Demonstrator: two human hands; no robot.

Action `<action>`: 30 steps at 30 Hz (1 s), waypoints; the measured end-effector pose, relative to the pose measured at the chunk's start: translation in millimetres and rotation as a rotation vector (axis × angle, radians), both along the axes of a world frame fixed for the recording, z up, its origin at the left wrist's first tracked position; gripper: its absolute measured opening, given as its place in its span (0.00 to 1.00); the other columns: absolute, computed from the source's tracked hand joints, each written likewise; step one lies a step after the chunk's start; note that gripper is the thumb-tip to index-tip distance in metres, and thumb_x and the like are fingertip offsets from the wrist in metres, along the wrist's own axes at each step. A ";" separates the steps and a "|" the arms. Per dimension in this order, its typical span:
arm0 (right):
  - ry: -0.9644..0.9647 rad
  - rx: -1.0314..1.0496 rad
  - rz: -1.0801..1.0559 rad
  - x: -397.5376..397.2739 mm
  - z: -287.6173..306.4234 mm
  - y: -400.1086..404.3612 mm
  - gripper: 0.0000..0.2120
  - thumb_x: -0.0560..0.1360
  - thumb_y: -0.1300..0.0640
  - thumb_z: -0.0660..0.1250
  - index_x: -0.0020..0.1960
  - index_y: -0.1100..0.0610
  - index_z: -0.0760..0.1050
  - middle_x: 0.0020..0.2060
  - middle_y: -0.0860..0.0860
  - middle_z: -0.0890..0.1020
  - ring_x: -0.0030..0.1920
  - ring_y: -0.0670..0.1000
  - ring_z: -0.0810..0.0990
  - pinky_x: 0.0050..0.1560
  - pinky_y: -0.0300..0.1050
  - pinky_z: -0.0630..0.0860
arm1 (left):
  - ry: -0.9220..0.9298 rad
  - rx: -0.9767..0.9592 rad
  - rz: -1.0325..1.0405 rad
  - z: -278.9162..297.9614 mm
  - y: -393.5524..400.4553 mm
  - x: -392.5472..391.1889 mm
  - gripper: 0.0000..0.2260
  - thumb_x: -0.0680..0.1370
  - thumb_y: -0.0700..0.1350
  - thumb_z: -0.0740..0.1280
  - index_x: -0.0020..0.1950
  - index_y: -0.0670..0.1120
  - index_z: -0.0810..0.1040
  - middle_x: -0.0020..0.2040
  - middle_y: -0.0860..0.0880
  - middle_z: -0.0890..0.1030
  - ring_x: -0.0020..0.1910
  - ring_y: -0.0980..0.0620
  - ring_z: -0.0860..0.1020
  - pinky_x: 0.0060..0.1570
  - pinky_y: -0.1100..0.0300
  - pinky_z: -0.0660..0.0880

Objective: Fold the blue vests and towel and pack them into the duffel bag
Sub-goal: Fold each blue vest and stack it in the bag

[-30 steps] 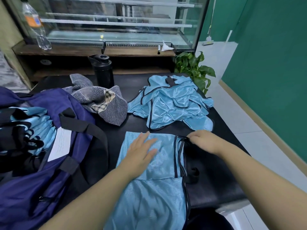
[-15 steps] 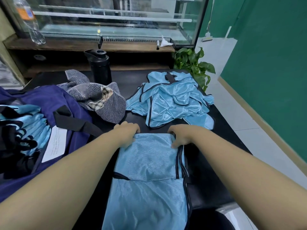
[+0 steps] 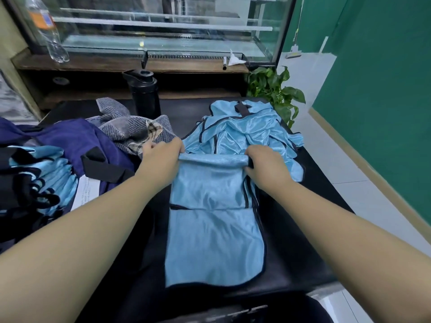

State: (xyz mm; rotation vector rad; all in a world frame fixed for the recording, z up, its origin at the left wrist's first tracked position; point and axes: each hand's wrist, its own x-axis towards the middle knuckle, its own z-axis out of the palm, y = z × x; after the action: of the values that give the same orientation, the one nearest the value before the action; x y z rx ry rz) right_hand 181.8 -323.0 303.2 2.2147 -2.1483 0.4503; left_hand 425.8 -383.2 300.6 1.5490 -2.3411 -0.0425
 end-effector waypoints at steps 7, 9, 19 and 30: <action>0.013 -0.292 0.141 -4.7 -2.5 60.3 0.12 0.64 0.66 0.73 0.42 0.58 0.72 0.38 0.53 0.75 0.40 0.57 0.73 0.41 0.45 0.60 | 0.168 -0.168 -0.156 10.4 65.9 29.9 0.11 0.71 0.37 0.67 0.44 0.54 0.78 0.42 0.55 0.78 0.48 0.50 0.74 0.54 0.54 0.56; 0.007 -0.289 0.192 -6.6 -6.9 81.3 0.14 0.62 0.65 0.74 0.42 0.57 0.72 0.39 0.51 0.76 0.41 0.55 0.73 0.42 0.42 0.58 | 0.201 -0.167 -0.229 2.5 90.2 40.5 0.12 0.67 0.38 0.66 0.44 0.55 0.75 0.42 0.56 0.78 0.47 0.53 0.72 0.52 0.58 0.55; 0.155 -0.190 0.392 -2.3 -46.6 171.5 0.19 0.62 0.50 0.74 0.48 0.52 0.69 0.47 0.48 0.77 0.50 0.50 0.72 0.53 0.44 0.64 | -0.052 -0.078 -0.474 -61.7 171.4 68.7 0.27 0.53 0.36 0.74 0.44 0.56 0.70 0.40 0.59 0.76 0.48 0.59 0.71 0.56 0.54 0.59; 0.147 -0.184 0.465 41.2 -67.5 184.9 0.13 0.69 0.58 0.69 0.53 0.50 0.76 0.47 0.46 0.78 0.43 0.50 0.75 0.42 0.44 0.70 | -0.143 0.097 -0.350 -56.1 135.0 42.8 0.17 0.71 0.36 0.62 0.55 0.53 0.75 0.56 0.52 0.76 0.57 0.48 0.75 0.54 0.54 0.70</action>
State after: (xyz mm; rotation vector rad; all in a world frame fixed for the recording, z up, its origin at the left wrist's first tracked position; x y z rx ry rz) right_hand 222.9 -138.1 235.7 2.5348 -1.4499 0.4549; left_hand 468.6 -248.2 244.4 1.1987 -2.7355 -0.1331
